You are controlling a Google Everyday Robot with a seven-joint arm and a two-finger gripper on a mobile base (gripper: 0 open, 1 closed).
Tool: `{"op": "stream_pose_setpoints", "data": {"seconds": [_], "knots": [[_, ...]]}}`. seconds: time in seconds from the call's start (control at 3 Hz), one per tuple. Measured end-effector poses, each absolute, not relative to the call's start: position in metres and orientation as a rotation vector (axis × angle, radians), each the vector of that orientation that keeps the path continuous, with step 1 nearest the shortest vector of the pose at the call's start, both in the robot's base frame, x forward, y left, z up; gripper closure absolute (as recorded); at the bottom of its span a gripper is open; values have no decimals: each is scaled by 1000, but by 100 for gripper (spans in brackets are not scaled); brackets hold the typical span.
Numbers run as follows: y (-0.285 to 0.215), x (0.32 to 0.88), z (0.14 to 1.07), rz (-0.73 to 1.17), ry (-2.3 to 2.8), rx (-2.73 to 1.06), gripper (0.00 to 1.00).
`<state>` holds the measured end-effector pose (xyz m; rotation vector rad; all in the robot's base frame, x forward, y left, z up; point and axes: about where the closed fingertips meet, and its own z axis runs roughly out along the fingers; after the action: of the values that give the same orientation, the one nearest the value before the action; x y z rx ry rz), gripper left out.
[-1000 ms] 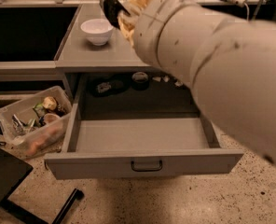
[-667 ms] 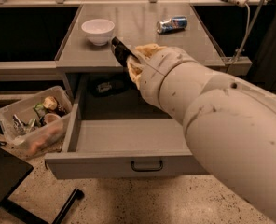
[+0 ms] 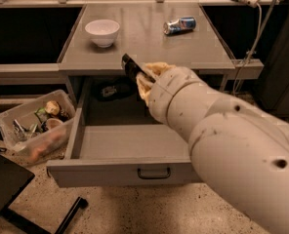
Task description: Place rxbar chocolate into top drawer
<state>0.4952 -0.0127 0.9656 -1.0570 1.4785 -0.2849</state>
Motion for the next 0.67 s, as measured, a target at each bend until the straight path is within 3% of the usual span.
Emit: {"op": "stream_pose_setpoints", "data": {"seconds": [0.67], "knots": [[-46, 535, 872, -319, 1506, -1041, 100]]}}
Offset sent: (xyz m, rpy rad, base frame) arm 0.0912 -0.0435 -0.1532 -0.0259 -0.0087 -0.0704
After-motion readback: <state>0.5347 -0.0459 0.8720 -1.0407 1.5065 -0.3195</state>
